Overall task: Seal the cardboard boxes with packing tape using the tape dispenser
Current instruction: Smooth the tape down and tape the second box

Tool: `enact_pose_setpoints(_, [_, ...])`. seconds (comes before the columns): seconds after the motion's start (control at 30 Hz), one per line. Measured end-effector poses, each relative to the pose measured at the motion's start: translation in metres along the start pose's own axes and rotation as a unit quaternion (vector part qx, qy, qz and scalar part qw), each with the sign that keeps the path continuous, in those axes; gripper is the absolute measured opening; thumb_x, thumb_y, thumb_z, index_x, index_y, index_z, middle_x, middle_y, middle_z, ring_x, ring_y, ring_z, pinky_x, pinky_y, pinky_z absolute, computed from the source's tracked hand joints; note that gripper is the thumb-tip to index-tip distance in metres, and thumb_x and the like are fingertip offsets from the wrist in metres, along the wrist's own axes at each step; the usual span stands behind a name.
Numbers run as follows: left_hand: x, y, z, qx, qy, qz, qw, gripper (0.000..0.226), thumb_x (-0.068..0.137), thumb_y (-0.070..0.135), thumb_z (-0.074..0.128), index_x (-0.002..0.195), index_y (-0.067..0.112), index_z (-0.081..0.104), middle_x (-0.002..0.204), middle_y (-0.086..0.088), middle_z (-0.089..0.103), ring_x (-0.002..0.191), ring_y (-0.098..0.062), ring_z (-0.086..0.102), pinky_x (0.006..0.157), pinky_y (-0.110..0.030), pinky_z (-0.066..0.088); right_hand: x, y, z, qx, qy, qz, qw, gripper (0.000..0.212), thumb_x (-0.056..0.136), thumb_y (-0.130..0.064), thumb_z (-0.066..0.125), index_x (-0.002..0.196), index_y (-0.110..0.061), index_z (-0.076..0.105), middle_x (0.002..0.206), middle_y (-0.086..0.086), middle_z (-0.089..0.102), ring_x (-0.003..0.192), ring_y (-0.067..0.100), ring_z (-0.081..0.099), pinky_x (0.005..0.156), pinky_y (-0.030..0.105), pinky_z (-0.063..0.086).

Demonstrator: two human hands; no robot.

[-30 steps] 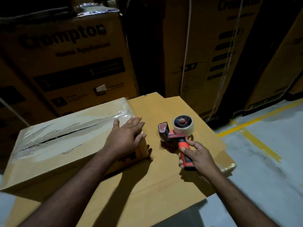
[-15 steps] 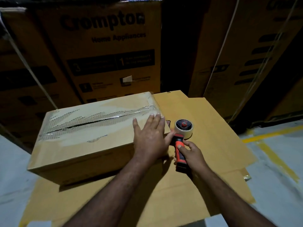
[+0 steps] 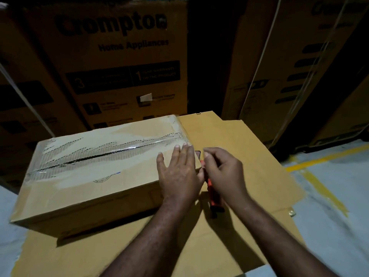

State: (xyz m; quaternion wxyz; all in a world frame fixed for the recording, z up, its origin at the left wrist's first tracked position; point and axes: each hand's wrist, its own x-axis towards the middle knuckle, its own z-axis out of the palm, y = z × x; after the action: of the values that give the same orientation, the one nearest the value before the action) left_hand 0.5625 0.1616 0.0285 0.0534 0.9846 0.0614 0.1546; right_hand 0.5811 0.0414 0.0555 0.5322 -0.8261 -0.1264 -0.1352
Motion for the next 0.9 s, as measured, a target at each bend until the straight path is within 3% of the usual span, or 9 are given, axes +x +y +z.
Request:
enact_pose_setpoints(0.13, [-0.001, -0.003, -0.003, 0.01, -0.063, 0.032, 0.997, 0.093, 0.098, 0.058, 0.041, 0.151, 0.014, -0.022, 0.169, -0.001, -0.006, 0.156, -0.017, -0.002, 0.122, -0.048, 0.003, -0.007, -0.009, 0.024, -0.107, -0.028, -0.032, 0.993, 0.035, 0.096, -0.023, 0.053, 0.128, -0.012, 0.063, 0.124, 0.0, 0.065, 0.115, 0.011, 0.057, 0.099, 0.026, 0.045])
enact_pose_setpoints(0.17, [-0.002, -0.006, -0.006, 0.014, -0.065, 0.041, 0.997, 0.095, 0.099, 0.059, 0.041, 0.149, 0.013, -0.025, 0.169, -0.001, -0.01, 0.156, -0.016, -0.005, 0.123, -0.045, 0.002, -0.006, -0.008, 0.026, -0.114, -0.031, -0.019, 0.993, 0.039, 0.097, -0.025, 0.051, 0.132, -0.011, 0.06, 0.13, 0.001, 0.061, 0.121, 0.013, 0.053, 0.102, 0.024, 0.041])
enact_pose_setpoints(0.23, [-0.005, -0.013, -0.012, -0.003, -0.066, 0.058, 0.996, 0.097, 0.098, 0.057, 0.049, 0.157, 0.015, -0.016, 0.169, 0.001, -0.007, 0.155, -0.013, -0.006, 0.125, -0.04, -0.001, -0.004, -0.006, 0.027, -0.11, -0.044, 0.011, 0.993, 0.042, 0.099, -0.029, 0.05, 0.137, -0.011, 0.055, 0.136, 0.002, 0.056, 0.127, 0.015, 0.049, 0.102, 0.021, 0.036])
enact_pose_setpoints(0.3, [-0.003, -0.021, -0.025, -0.071, -0.103, 0.048, 0.991, 0.093, 0.095, 0.051, 0.056, 0.162, 0.024, -0.002, 0.169, 0.007, 0.0, 0.155, -0.009, -0.004, 0.125, -0.036, -0.001, -0.004, -0.001, 0.028, -0.113, -0.062, 0.013, 0.992, 0.042, 0.1, -0.032, 0.049, 0.136, -0.012, 0.056, 0.132, 0.002, 0.058, 0.124, 0.017, 0.051, 0.101, 0.028, 0.043])
enact_pose_setpoints(0.4, [0.018, -0.036, -0.045, -0.229, -0.187, -0.056, 0.954, 0.08, 0.089, 0.039, 0.058, 0.159, 0.04, 0.019, 0.161, 0.008, 0.033, 0.149, -0.021, 0.03, 0.123, -0.042, 0.026, -0.006, 0.005, 0.031, -0.12, -0.084, 0.019, 0.989, 0.042, 0.1, -0.032, 0.048, 0.138, -0.013, 0.054, 0.132, 0.003, 0.059, 0.124, 0.02, 0.052, 0.102, 0.029, 0.044])
enact_pose_setpoints(0.47, [0.035, -0.034, -0.051, -0.262, -0.15, -0.096, 0.949, 0.069, 0.088, 0.039, 0.058, 0.153, 0.04, 0.035, 0.147, 0.007, 0.055, 0.136, -0.022, 0.05, 0.111, -0.042, 0.043, -0.012, 0.007, 0.032, -0.114, -0.093, 0.038, 0.988, 0.046, 0.102, -0.028, 0.047, 0.145, -0.013, 0.046, 0.142, 0.002, 0.053, 0.133, 0.016, 0.044, 0.105, 0.016, 0.031])
enact_pose_setpoints(0.53, [0.05, -0.022, -0.049, -0.179, -0.099, -0.084, 0.975, 0.061, 0.093, 0.046, 0.06, 0.15, 0.031, 0.043, 0.142, 0.003, 0.06, 0.13, -0.023, 0.054, 0.108, -0.044, 0.044, -0.017, 0.004, 0.034, -0.11, -0.092, 0.044, 0.989, 0.046, 0.103, -0.022, 0.044, 0.148, -0.013, 0.041, 0.146, 0.0, 0.05, 0.136, 0.012, 0.041, 0.1, 0.008, 0.023])
enact_pose_setpoints(0.7, [0.095, -0.019, -0.026, -0.023, -0.129, -0.077, 0.988, 0.092, 0.081, 0.055, 0.062, 0.158, 0.025, 0.021, 0.168, -0.005, 0.013, 0.154, -0.027, 0.009, 0.117, -0.067, 0.007, -0.023, 0.0, 0.042, -0.073, -0.086, 0.046, 0.993, 0.047, 0.103, -0.028, 0.046, 0.148, -0.017, 0.04, 0.142, -0.004, 0.047, 0.128, 0.008, 0.041, 0.092, 0.01, 0.028])
enact_pose_setpoints(0.9, [0.134, -0.048, -0.017, -0.012, -0.189, -0.115, 0.975, 0.106, 0.076, 0.057, 0.068, 0.16, 0.03, 0.009, 0.17, -0.004, -0.001, 0.155, -0.032, -0.002, 0.113, -0.074, 0.002, -0.03, -0.002, 0.052, -0.083, -0.091, 0.037, 0.992, 0.05, 0.101, -0.043, 0.044, 0.148, -0.027, 0.038, 0.143, -0.013, 0.041, 0.111, -0.01, 0.029, 0.07, 0.0, 0.024])
